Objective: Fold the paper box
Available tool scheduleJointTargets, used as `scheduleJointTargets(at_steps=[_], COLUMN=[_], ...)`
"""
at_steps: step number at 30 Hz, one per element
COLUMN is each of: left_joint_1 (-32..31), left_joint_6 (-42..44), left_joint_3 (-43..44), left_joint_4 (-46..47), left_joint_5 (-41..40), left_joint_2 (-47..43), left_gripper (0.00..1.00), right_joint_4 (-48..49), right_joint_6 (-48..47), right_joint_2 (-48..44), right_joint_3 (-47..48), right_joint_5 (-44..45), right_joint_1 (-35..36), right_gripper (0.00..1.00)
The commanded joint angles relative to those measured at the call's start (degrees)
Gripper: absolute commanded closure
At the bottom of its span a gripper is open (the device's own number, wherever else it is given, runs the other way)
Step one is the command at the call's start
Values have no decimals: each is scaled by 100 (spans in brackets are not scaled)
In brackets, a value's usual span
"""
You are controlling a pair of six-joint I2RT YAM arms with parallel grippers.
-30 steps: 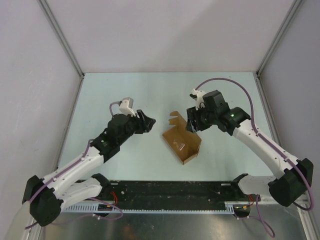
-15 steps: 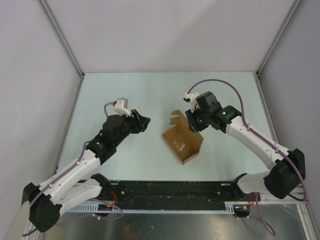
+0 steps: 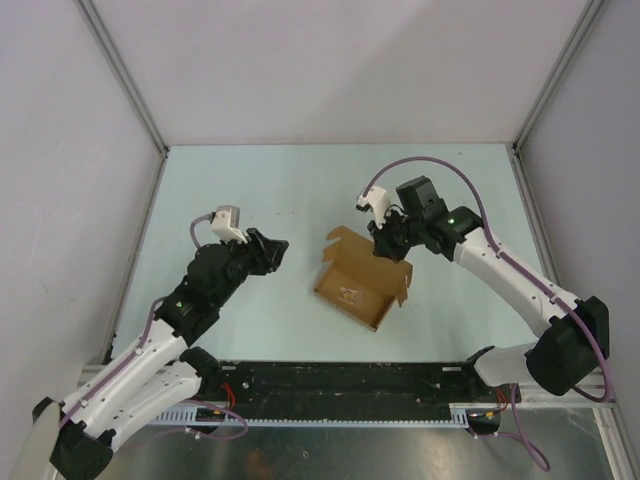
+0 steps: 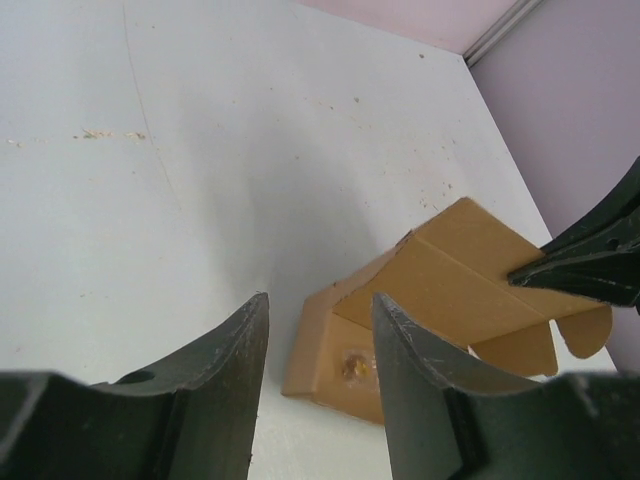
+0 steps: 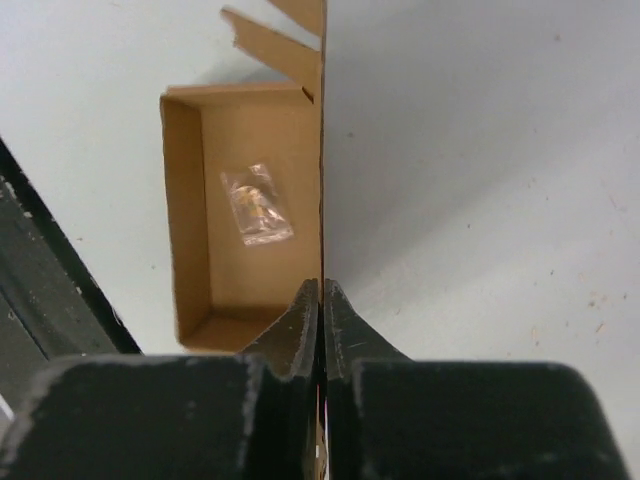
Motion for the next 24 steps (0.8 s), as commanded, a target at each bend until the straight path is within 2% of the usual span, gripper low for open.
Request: scheduleJointTargets(at_steps=[1,4,11,19,21,24], left_joint_1=[36,44,36,36,53,45], left_joint_6=[159,151,19,-34,-51,-78], left_joint_3=[-15,12,-67,-129,-146,-173], left_joint_4=[-279,-455,-710,-939,-965,-1000], left_joint_5=[-216,-199,-163,-207,-234,-260], left_joint_2=[-273,-361,-572,-704,-722,-757], left_gripper=[49,50,49,49,48,49], right_joint_4=[87,-125,-827,-3182,-3420,-2976], right_joint_6=[-1428,-2132,-3424,-4505,-4611,-4515], right_joint_2=[57,145,899,2517,2772,2642], right_joint_3=[496,803,1681,3633,3862,3591], right_joint_5=[-1576,-1948,-1896,-1966,-1913,-2018], right_joint_1=[-391,-558,-427,-269,-173,-93], right_gripper=[100,100,98,90,90,89])
